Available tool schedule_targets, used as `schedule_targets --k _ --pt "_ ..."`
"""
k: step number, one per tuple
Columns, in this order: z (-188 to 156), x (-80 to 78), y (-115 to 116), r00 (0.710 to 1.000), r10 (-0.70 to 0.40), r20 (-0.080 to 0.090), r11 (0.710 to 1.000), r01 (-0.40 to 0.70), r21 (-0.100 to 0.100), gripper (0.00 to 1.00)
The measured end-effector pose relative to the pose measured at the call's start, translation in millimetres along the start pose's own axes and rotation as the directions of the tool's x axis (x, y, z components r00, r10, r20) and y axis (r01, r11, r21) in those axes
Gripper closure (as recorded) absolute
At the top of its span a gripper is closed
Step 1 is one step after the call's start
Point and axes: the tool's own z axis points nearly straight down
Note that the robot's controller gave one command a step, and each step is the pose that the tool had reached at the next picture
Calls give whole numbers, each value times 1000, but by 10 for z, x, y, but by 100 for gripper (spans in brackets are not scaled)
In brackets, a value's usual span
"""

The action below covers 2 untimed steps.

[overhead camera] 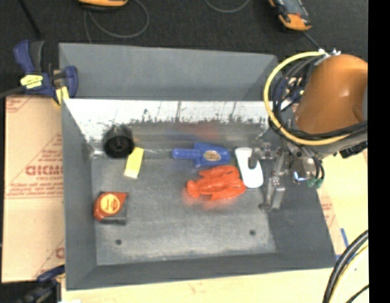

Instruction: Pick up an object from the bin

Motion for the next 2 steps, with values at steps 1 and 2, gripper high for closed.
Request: schedule_targets --k 1,2 --pt "-47 -13 3 1000 -2 8 1000 2 1 0" --pt "280 -287 56 998 -66 13 998 66 3 0"
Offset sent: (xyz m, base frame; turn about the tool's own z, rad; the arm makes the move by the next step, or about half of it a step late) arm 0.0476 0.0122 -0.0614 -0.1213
